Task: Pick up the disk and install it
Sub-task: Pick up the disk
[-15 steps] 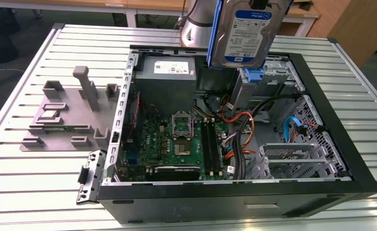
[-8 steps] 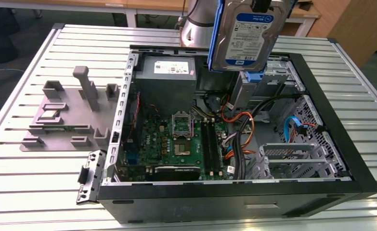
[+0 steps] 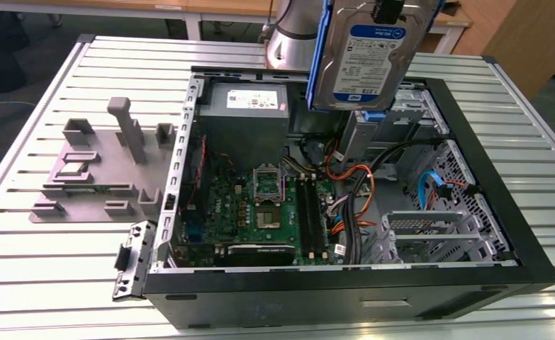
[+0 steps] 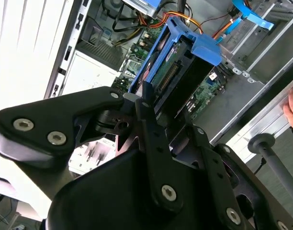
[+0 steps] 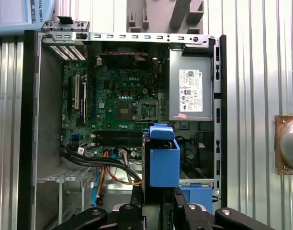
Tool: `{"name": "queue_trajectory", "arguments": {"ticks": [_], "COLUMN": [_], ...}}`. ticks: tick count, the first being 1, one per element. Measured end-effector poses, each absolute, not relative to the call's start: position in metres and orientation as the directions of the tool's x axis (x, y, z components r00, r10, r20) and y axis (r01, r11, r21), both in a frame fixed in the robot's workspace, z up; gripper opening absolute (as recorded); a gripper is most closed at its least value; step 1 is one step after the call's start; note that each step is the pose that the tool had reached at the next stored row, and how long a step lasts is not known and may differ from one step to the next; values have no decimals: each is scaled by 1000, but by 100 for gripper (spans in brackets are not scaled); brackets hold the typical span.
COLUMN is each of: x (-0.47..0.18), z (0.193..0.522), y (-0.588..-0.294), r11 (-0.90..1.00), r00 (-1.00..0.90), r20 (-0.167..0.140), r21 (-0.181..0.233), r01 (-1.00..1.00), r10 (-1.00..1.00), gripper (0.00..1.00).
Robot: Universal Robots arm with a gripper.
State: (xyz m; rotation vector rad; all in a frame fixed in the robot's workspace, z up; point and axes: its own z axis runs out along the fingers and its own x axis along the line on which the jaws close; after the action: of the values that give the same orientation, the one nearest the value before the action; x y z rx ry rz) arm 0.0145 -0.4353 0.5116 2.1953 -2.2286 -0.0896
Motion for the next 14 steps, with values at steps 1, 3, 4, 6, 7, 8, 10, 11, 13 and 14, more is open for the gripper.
{"name": "queue_trajectory", "arguments": {"ticks": [1,3,4,6,7,8,10,11,13,14], "x": [15,15,15,15,15,15,15,15,15,15], "z": [512,512,512,512,512,512,512,512,512,512], "y": [-437,-439,-441,-443,-445,-446,-449,-450,-453,-454], "r11": [14,14,14,14,14,14,14,14,14,14], "r00": [-16,-16,-16,-16,-16,-16,-16,-16,-16,-16], "r20": [-32,-32,-32,-32,-32,-32,-32,-32,-32,-32], "r21": [49,49,49,49,49,49,49,49,49,49], "r01": [-999,-999,-999,-999,-999,-999,-999,-999,-999,-999], "r10": [-999,-999,-999,-999,-999,-999,-999,-999,-999,-999], "gripper": [35,35,35,35,35,35,35,35,35,35]}}
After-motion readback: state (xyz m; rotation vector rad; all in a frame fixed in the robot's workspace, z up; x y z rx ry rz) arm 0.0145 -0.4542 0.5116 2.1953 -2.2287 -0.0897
